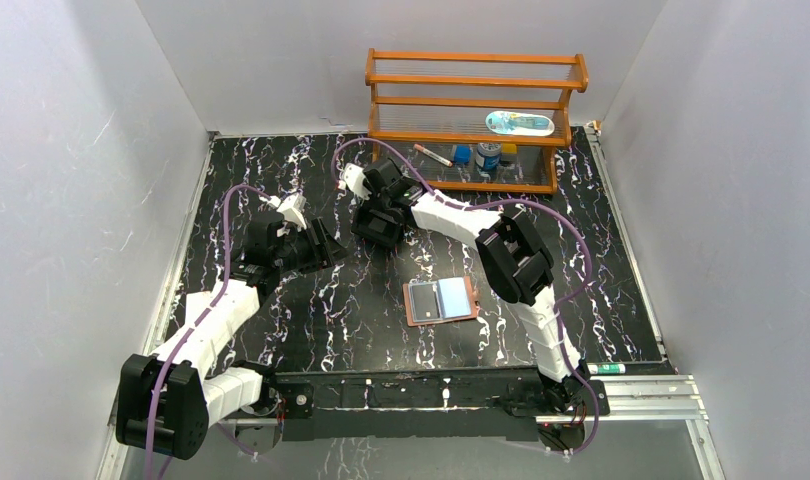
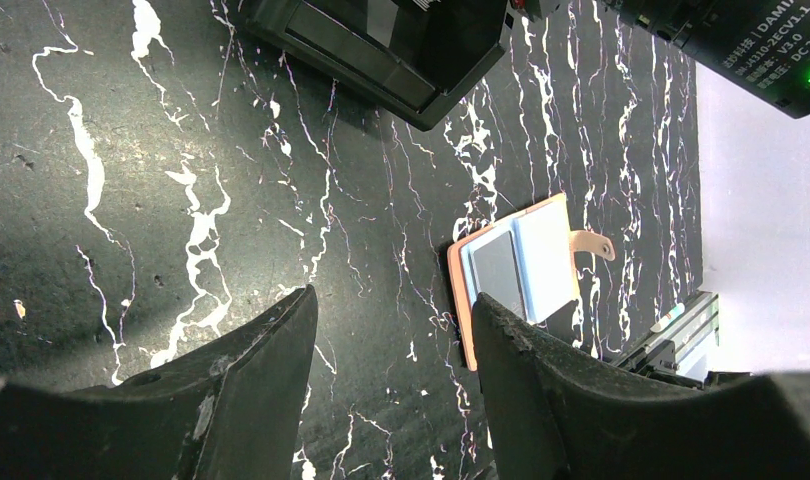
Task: Put the credit cards into the card holder
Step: Pick up the credit card from the storage box.
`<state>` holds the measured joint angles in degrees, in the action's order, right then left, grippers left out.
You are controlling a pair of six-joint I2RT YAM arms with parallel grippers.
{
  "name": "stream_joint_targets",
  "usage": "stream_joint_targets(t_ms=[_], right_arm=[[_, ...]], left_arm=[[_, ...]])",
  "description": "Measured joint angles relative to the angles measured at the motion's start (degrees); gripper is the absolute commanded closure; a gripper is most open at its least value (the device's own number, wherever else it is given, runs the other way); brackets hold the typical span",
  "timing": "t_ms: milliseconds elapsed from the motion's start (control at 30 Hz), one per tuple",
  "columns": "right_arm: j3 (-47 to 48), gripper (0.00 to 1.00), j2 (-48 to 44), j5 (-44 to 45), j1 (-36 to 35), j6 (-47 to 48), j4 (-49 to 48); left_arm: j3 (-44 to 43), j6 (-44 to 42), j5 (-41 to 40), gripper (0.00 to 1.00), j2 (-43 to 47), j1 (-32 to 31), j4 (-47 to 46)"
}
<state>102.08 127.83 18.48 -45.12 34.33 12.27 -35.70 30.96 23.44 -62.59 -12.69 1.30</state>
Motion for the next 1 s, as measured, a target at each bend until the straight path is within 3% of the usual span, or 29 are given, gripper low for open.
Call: stream_joint_targets(t_ms=[100, 200, 267, 433, 533, 633, 1000], right_arm=[[0.26, 1.0, 0.0, -0.59, -0.07, -0.48, 0.7], [0.26, 0.88, 0.0, -0.85, -0.11, -0.96, 0.94], [0.26, 1.0, -0.02, -0.85, -0.11, -1.27, 0.92], [0.26, 1.0, -0.26, -1.09, -0.07, -1.73, 1.01], [0.26, 0.95, -0.61, -1.11, -0.07, -2.01, 1.01], [0.26, 1.0, -1.07, -1.11, -0.07, -2.4, 1.01], [0.26, 1.0, -4.2, -3.1, 0.11, -3.87, 1.44]], left_arm=[[0.0, 0.11, 0.04, 0.43, 0.0, 0.0, -0.02], [0.0, 0.13, 0.07, 0.43, 0.0, 0.0, -0.04], [0.0, 0.13, 0.09, 0.43, 0.0, 0.0, -0.04], [0.0, 0.15, 0.11, 0.43, 0.0, 0.0, -0.04], [0.0, 0.15, 0.13, 0.43, 0.0, 0.0, -0.04], [0.0, 0.17, 0.13, 0.43, 0.0, 0.0, -0.09], [0.0, 0.48, 0.15, 0.43, 0.0, 0.0, -0.92]])
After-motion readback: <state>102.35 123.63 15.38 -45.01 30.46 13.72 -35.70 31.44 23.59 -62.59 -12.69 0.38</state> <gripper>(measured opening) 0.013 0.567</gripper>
